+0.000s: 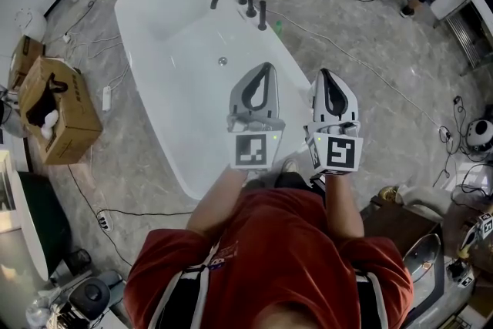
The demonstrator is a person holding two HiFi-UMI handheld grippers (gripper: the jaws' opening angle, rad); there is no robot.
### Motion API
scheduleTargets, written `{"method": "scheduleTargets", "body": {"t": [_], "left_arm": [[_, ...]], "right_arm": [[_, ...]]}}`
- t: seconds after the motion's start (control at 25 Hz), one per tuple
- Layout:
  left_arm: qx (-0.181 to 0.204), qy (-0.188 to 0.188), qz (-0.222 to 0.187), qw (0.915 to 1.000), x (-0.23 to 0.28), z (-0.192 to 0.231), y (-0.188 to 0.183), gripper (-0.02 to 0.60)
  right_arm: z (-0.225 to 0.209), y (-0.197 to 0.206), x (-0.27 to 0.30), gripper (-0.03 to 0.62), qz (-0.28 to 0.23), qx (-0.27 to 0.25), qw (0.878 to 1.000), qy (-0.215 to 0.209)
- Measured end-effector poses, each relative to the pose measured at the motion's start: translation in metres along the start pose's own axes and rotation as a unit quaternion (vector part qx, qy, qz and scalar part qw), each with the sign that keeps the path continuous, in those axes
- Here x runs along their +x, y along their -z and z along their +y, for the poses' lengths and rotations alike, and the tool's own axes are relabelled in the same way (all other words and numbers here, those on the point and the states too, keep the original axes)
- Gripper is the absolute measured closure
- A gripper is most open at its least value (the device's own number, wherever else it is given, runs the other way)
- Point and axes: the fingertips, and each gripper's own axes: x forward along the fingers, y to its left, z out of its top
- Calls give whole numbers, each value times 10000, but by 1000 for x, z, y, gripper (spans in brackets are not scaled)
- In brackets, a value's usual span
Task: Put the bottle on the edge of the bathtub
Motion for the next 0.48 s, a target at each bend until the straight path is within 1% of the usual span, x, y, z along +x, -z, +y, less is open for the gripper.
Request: {"method": "scheduleTargets", "body": {"t": [0.28,0.48], "left_arm": [[-37,59,25,10000,4,-11,1,565],[-96,59,-4,9999,5,-11,-1,565]], "right_arm": [[-12,0,-3,582,5,-7,10000,70],[-12,-1,-3,582,19,-27,10000,81]]}}
